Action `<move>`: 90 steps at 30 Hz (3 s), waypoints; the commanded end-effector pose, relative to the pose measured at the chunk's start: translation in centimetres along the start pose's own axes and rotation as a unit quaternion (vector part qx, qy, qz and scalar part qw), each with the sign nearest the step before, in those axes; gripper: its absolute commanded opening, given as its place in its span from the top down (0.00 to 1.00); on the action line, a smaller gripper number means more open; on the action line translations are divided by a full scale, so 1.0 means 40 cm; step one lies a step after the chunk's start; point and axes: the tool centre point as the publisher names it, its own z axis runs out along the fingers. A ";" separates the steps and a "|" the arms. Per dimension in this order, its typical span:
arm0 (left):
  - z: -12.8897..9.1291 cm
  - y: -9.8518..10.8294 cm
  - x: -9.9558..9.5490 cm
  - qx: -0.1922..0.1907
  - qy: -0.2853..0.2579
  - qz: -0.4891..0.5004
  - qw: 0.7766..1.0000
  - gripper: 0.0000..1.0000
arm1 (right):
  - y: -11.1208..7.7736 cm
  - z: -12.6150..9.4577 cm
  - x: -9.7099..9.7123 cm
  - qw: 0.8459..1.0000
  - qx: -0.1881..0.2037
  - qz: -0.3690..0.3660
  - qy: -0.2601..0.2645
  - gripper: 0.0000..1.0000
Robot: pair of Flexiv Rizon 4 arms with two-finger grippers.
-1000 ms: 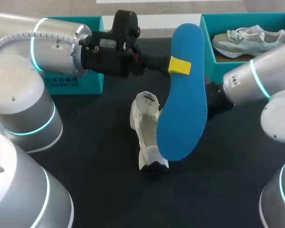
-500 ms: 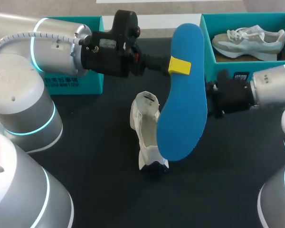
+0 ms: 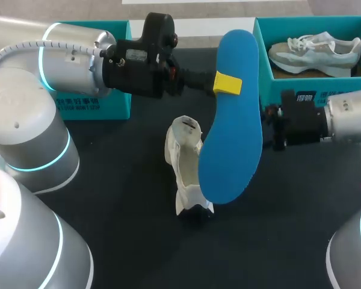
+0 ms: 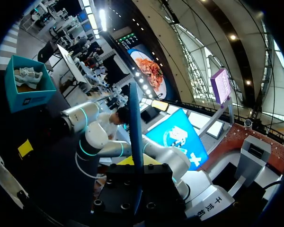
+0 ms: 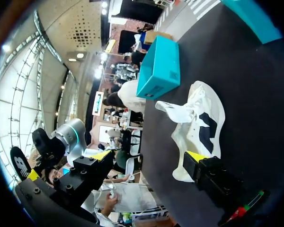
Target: Take the shoe out of the shoebox, open the shoe tongue, remove and reinsert the insole, then place the shoe into the shoebox
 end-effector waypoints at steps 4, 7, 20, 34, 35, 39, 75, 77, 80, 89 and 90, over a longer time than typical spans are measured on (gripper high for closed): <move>0.002 0.002 -0.002 0.000 0.001 0.000 1.000 1.00 | 0.014 -0.050 0.055 0.998 0.015 -0.006 0.057 0.00; 0.002 0.002 -0.002 0.000 0.001 0.000 1.000 1.00 | 0.020 -0.061 0.077 0.997 0.023 0.003 0.073 0.00; 0.002 0.002 -0.002 0.000 0.001 0.000 1.000 1.00 | 0.023 -0.076 0.091 0.996 0.010 0.019 0.091 0.00; 0.002 0.002 -0.002 0.000 0.001 0.000 1.000 1.00 | 0.023 -0.076 0.091 0.996 0.010 0.019 0.091 0.00; 0.002 0.002 -0.002 0.000 0.001 0.000 1.000 1.00 | 0.023 -0.076 0.091 0.996 0.010 0.019 0.091 0.00; 0.002 0.002 -0.002 0.000 0.001 0.000 1.000 1.00 | 0.023 -0.076 0.091 0.996 0.010 0.019 0.091 0.00; -0.115 0.049 -0.108 0.002 -0.082 0.495 0.865 1.00 | 0.023 -0.076 0.091 0.996 0.010 0.019 0.091 0.00; -0.115 0.049 -0.108 0.002 -0.082 0.495 0.865 1.00 | 0.023 -0.076 0.091 0.996 0.010 0.019 0.091 0.00; -0.119 0.064 -0.150 -0.026 -0.095 0.567 0.818 1.00 | 0.023 -0.076 0.091 0.996 0.010 0.019 0.091 0.00; -0.142 0.090 -0.239 -0.047 -0.096 0.767 0.632 1.00 | 0.023 -0.076 0.091 0.996 0.010 0.019 0.091 0.00; -0.145 0.092 -0.246 -0.047 -0.098 0.800 0.590 1.00 | 0.023 -0.076 0.091 0.996 0.010 0.019 0.091 0.00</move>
